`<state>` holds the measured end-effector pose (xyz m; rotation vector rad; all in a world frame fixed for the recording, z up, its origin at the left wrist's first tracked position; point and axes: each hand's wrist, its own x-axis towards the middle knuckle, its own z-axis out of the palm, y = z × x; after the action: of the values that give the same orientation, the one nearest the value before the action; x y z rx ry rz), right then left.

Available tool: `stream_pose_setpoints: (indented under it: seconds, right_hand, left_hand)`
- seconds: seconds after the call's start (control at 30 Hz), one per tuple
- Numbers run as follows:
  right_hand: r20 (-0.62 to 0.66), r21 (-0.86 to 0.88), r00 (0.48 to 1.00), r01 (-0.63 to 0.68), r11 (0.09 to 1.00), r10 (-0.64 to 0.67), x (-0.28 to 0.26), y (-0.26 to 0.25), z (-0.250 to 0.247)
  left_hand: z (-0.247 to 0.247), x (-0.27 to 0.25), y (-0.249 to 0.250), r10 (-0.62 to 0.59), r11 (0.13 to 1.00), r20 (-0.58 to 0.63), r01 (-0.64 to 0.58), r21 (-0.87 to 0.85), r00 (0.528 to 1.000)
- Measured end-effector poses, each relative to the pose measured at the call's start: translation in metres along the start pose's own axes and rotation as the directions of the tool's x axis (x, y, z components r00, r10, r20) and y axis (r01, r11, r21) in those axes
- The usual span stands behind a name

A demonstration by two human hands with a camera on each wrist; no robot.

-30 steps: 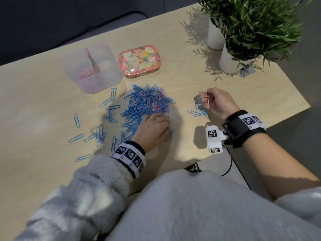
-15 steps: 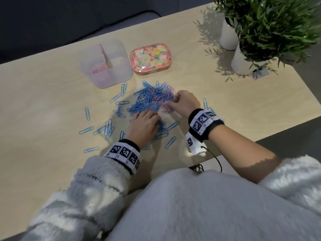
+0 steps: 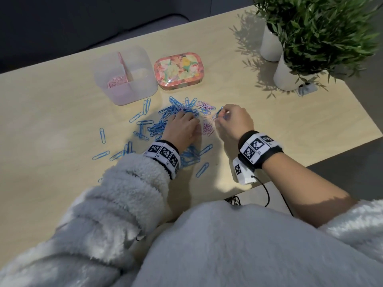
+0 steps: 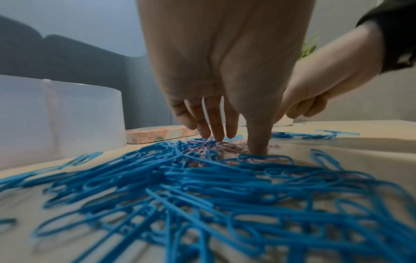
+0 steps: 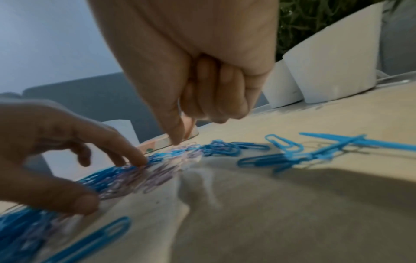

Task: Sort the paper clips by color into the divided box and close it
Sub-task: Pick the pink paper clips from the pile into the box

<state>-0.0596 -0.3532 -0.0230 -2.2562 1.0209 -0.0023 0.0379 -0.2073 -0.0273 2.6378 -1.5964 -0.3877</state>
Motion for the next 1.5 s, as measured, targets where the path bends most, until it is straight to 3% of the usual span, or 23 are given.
stream_pose_setpoints:
  seconds: [0.07, 0.13, 0.23, 0.33, 0.47, 0.53, 0.63, 0.7, 0.77, 0.87, 0.9, 0.97, 1.03, 1.13, 1.33, 1.5]
  right_hand:
    - [0.107, -0.131, 0.984, 0.156, 0.979, -0.143, -0.007, -0.005, 0.003]
    - [0.21, -0.284, 0.94, 0.322, 0.903, -0.269, -0.012, -0.011, 0.001]
    - [0.34, -0.434, 0.883, 0.454, 0.778, -0.324, -0.01, -0.019, -0.006]
    - [0.44, -0.524, 0.856, 0.489, 0.697, -0.27, -0.007, -0.025, -0.009]
    - [0.401, -0.523, 0.852, 0.515, 0.68, -0.337, -0.008, -0.014, -0.006]
    - [0.398, -0.557, 0.844, 0.534, 0.636, -0.36, -0.009, -0.007, 0.0]
    - [0.413, -0.583, 0.826, 0.563, 0.586, -0.383, -0.008, -0.002, 0.009]
    - [0.388, -0.53, 0.834, 0.551, 0.644, -0.393, -0.004, -0.001, 0.007]
    - [0.316, -0.419, 0.864, 0.499, 0.759, -0.393, 0.005, -0.004, 0.0]
    - [0.203, -0.003, 0.914, 0.36, 0.933, -0.352, 0.029, -0.027, -0.018]
    - [0.193, 0.143, 0.917, 0.326, 0.935, -0.349, 0.038, -0.041, -0.024]
    - [0.192, 0.339, 0.922, 0.259, 0.904, -0.336, 0.054, -0.075, -0.035]
    - [0.23, 0.477, 0.931, 0.146, 0.867, -0.283, 0.069, -0.113, -0.039]
    - [0.313, 0.547, 0.914, 0.049, 0.836, -0.258, 0.087, -0.169, -0.03]
    - [0.524, 0.494, 0.81, -0.035, 0.869, -0.265, 0.097, -0.249, 0.024]
    - [0.585, 0.449, 0.796, -0.159, 0.879, -0.155, 0.108, -0.276, 0.061]
  left_hand:
    - [0.001, 0.005, -0.001, 0.042, 0.996, 0.035, -0.044, 0.078, 0.999]
    - [0.003, 0.008, -0.004, 0.091, 0.986, 0.067, -0.099, 0.131, 0.994]
    - [0.006, 0.009, -0.008, 0.164, 0.965, 0.107, -0.182, 0.19, 0.981]
    - [0.003, 0.01, -0.007, 0.221, 0.943, 0.15, -0.25, 0.221, 0.964]
    - [-0.008, 0.011, -0.006, 0.333, 0.898, 0.127, -0.355, 0.261, 0.934]
    - [-0.012, 0.012, -0.008, 0.375, 0.848, 0.173, -0.412, 0.334, 0.911]
    - [-0.009, 0.014, -0.011, 0.373, 0.83, 0.174, -0.412, 0.376, 0.911]
    - [-0.006, 0.013, -0.01, 0.386, 0.844, 0.101, -0.395, 0.362, 0.917]
    - [-0.005, 0.011, -0.008, 0.382, 0.859, 0.034, -0.368, 0.357, 0.924]
    - [0.003, 0.008, -0.01, 0.365, 0.906, -0.091, -0.331, 0.263, 0.927]
    - [0.005, 0.006, -0.011, 0.316, 0.941, -0.164, -0.286, 0.181, 0.934]
    - [0.005, 0.004, -0.013, 0.127, 0.968, -0.273, -0.18, -0.177, 0.954]
    - [-0.001, -0.002, -0.018, -0.142, 0.827, -0.243, -0.02, -0.561, 0.959]
    - [-0.01, -0.016, -0.033, -0.405, 0.548, -0.178, 0.082, -0.833, 0.897]
    - [-0.026, -0.042, -0.081, -0.63, 0.132, -0.021, 0.08, -0.988, 0.777]
    - [-0.052, -0.058, -0.122, -0.74, -0.008, 0.039, 0.049, -0.999, 0.672]
